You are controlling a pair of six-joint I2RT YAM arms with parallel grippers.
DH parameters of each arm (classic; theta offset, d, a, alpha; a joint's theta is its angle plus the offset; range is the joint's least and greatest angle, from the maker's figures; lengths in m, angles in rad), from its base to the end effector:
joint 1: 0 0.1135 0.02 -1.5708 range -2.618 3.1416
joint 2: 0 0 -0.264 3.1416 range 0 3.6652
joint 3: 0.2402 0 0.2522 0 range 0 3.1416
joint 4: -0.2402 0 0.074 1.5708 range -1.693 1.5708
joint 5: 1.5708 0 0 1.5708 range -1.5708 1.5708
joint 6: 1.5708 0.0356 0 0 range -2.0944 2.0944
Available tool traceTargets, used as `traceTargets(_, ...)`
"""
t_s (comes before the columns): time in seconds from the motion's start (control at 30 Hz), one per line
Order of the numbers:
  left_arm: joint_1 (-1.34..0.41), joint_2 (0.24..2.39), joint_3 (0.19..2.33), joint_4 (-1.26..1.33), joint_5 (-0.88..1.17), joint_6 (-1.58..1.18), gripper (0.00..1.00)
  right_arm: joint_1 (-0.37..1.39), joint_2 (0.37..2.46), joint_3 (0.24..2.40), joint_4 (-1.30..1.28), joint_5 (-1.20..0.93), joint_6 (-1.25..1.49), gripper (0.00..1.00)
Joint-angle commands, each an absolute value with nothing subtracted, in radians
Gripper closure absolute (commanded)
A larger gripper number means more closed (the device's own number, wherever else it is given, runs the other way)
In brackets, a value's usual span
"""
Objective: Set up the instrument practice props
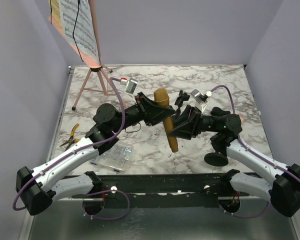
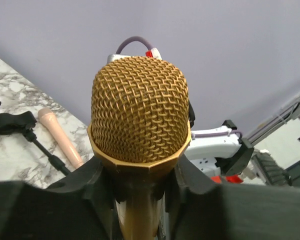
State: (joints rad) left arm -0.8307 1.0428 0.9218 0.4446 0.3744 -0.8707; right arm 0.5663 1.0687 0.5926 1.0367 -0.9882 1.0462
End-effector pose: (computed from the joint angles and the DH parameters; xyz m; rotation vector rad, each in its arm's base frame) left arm 0.1515 -0.1852 0.4056 0.3460 1.4295 -1.6640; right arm 0.1675 0.1417 0.3357 -0.7754 1.3162 1.8362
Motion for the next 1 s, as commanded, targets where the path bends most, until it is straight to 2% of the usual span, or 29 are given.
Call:
traceTargets(0.0, -0.839, 0.98, 0.902, 0.457, 0.278, -0.837, 0.96, 0.582, 1.037, 0.616, 0.941, -0.954, 0.962, 0.98)
traceTargets(0.03, -0.839, 0.968, 0.904, 0.431, 0.249, -0.821, 1.0, 0.583, 1.027, 0.623, 0.869, -0.946, 0.933, 0.88)
traceTargets(0.2, -0.84, 0.889, 0.943, 0.181, 0.104, -0.674, 1.0, 0.581, 0.94, 0.728, 0.337, -0.74, 0.624, 0.36)
traceTargets(0.3, -0.839, 0.841, 0.974, 0.007, 0.009, -0.607, 1.0, 0.581, 0.887, 0.777, 0.094, -0.549, 0.467, 0.19)
traceTargets(0.37, -0.839, 0.809, 0.982, -0.074, -0.055, -0.584, 1.0, 0.58, 0.851, 0.783, 0.009, -0.388, 0.416, 0.04)
traceTargets(0.4, -0.84, 0.794, 0.982, -0.096, -0.066, -0.577, 1.0, 0.578, 0.839, 0.788, -0.036, -0.32, 0.401, 0.0)
traceTargets(0.5, -0.84, 0.755, 0.976, -0.147, -0.078, -0.565, 1.0, 0.545, 0.839, 0.83, -0.126, -0.147, 0.368, 0.0)
traceTargets(0.63, -0.839, 0.734, 0.964, -0.166, -0.069, -0.562, 1.0, 0.381, 0.907, 0.885, -0.109, -0.301, 0.299, 0.0)
traceTargets(0.73, -0.84, 0.737, 0.963, -0.169, -0.039, -0.56, 1.0, 0.144, 0.968, 0.868, 0.015, -0.564, 0.315, 0.0)
traceTargets(0.83, -0.839, 0.731, 0.962, -0.172, -0.003, -0.58, 1.0, -0.055, 0.996, 0.77, 0.291, -0.847, 0.372, 0.0)
traceTargets(0.9, -0.839, 0.719, 0.953, -0.171, 0.025, -0.595, 1.0, -0.101, 1.06, 0.76, 0.44, -1.047, 0.407, 0.01)
traceTargets(0.97, -0.839, 0.706, 0.941, -0.171, 0.032, -0.605, 1.0, -0.105, 1.136, 0.777, 0.555, -1.221, 0.443, 0.05)
